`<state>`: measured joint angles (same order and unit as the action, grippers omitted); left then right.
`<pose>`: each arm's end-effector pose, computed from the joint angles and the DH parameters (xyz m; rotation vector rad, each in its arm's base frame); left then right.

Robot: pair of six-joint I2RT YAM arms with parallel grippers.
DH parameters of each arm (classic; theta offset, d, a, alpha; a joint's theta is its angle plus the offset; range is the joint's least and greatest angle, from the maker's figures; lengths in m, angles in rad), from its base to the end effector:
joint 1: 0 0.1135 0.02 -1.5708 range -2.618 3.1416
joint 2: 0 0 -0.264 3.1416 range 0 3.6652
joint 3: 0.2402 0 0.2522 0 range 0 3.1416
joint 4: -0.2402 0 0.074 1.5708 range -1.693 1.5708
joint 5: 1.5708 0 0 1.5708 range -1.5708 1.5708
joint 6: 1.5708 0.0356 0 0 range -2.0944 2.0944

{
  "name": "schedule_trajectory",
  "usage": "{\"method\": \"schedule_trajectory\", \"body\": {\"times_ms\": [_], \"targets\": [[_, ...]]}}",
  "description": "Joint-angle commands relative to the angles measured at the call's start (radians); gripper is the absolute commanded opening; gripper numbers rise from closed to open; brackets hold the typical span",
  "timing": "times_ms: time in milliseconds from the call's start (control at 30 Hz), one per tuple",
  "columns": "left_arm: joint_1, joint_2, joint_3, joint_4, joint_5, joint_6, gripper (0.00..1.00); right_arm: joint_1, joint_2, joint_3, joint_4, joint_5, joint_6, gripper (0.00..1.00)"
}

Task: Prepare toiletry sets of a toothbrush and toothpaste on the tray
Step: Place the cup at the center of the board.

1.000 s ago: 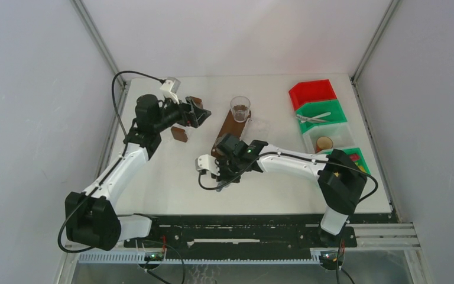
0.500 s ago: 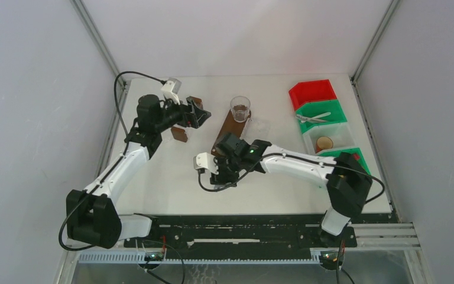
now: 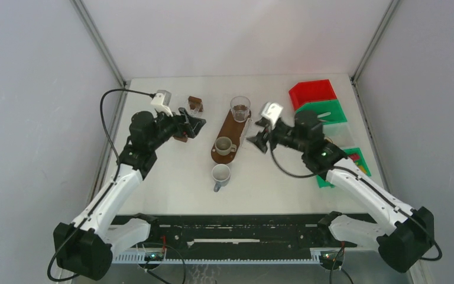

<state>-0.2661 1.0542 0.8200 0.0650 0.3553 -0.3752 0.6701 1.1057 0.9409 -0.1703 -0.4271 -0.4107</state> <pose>0.2357 -0.0771 0.3265 0.1715 1.7854 -0.7737 0.1896 0.1690 0.3335 -1.2250 1.4743 0.5815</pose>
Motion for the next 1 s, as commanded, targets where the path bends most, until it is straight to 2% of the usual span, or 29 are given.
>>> {"method": "schedule_trajectory", "body": {"times_ms": [0, 133, 200, 300, 400, 500, 967], "targets": [[-0.077, -0.082, -0.03, -0.096, -0.146, -0.023, 0.89, -0.181, -0.011, -0.014, 0.455, -0.002, 0.381, 0.68], [-0.199, -0.09, -0.002, -0.222, -0.284, -0.011, 0.82, -0.289, 0.092, 0.028, 0.506, -0.027, 0.514, 0.68], [-0.26, -0.078, 0.021, -0.279, -0.332, -0.01, 0.76, -0.327, 0.117, -0.025, 0.546, -0.054, 0.569, 0.67], [-0.326, -0.049, 0.058, -0.354, -0.401, -0.002, 0.65, -0.378, 0.143, -0.154, 0.701, -0.111, 0.688, 0.67], [-0.363, -0.004, 0.091, -0.427, -0.444, 0.008, 0.61, -0.388, 0.2, -0.193, 0.751, -0.145, 0.703, 0.66], [-0.38, 0.042, 0.104, -0.463, -0.437, 0.012, 0.54, -0.389, 0.255, -0.175, 0.76, -0.185, 0.703, 0.66], [-0.412, 0.193, 0.146, -0.582, -0.37, 0.033, 0.45, -0.392, 0.288, -0.174, 0.751, -0.198, 0.688, 0.66]]}}
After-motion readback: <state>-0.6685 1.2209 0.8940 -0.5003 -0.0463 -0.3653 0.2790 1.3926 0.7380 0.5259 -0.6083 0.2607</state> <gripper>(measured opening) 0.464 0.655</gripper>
